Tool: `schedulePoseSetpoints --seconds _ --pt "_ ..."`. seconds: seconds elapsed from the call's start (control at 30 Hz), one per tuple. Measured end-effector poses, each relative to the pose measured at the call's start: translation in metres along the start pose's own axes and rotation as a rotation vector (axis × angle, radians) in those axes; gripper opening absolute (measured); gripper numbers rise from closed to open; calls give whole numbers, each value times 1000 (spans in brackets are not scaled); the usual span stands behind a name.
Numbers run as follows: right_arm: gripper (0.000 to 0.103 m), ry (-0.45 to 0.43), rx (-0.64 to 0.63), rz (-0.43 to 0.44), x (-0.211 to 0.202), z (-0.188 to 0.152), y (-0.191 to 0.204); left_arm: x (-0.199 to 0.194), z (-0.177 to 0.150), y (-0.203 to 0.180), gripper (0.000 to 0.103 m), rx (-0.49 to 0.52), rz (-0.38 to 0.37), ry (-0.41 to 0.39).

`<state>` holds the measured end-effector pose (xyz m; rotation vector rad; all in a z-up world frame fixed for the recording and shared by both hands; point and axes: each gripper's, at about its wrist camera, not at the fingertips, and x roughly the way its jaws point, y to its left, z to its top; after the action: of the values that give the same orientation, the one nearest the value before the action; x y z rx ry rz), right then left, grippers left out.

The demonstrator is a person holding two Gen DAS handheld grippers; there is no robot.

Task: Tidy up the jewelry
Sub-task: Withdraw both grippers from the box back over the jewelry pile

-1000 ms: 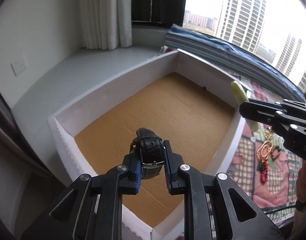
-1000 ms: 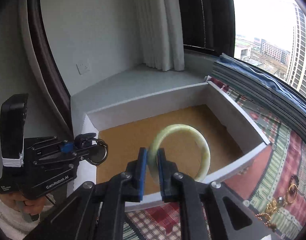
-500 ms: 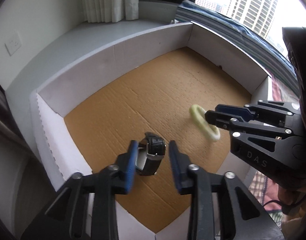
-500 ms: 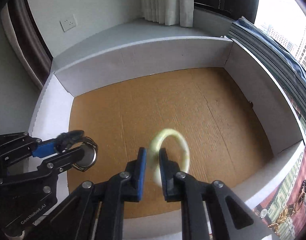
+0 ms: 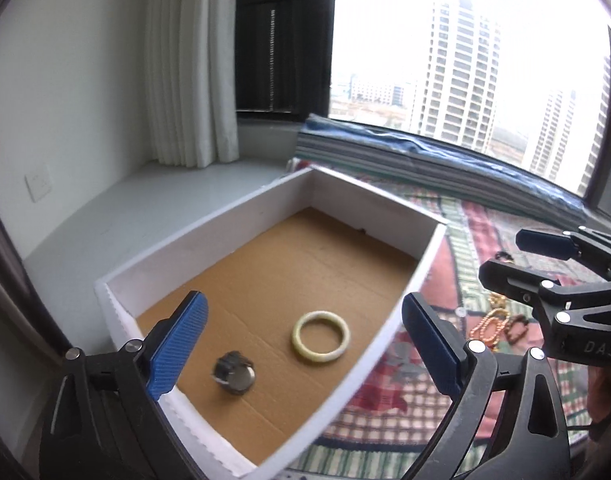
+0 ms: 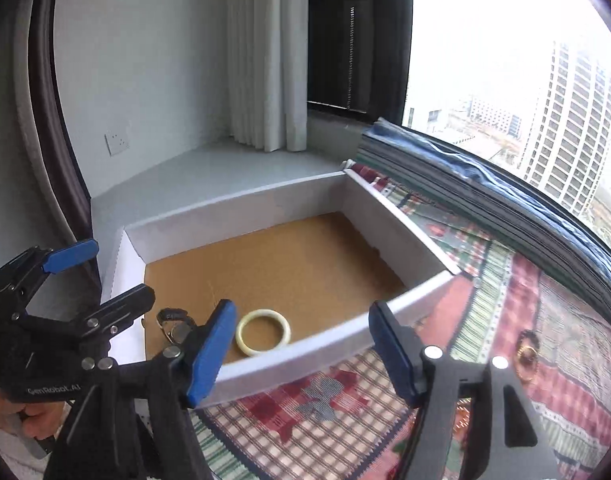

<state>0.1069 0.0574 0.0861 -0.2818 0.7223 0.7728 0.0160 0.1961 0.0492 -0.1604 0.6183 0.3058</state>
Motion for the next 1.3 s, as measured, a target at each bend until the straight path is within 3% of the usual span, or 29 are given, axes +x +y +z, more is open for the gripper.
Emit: schedulePoseSetpoints --seconds 0.17,0.4,0.67,0.8,1.3 --pt "72 -28 103 -107 -56 -53 -42 7 -22 -53 98 69 -148 37" --pt "72 -14 258 -306 -104 -145 -92 16 -70 -117 98 155 -279 148" --pt "72 73 396 -344 -122 -225 -115 10 -89 -155 98 236 -308 183" --pt "72 87 424 -341 -125 -238 -115 7 -92 -165 98 260 -313 184" --pt "72 39 396 -378 -141 -224 -108 15 -106 -174 98 305 -250 229"
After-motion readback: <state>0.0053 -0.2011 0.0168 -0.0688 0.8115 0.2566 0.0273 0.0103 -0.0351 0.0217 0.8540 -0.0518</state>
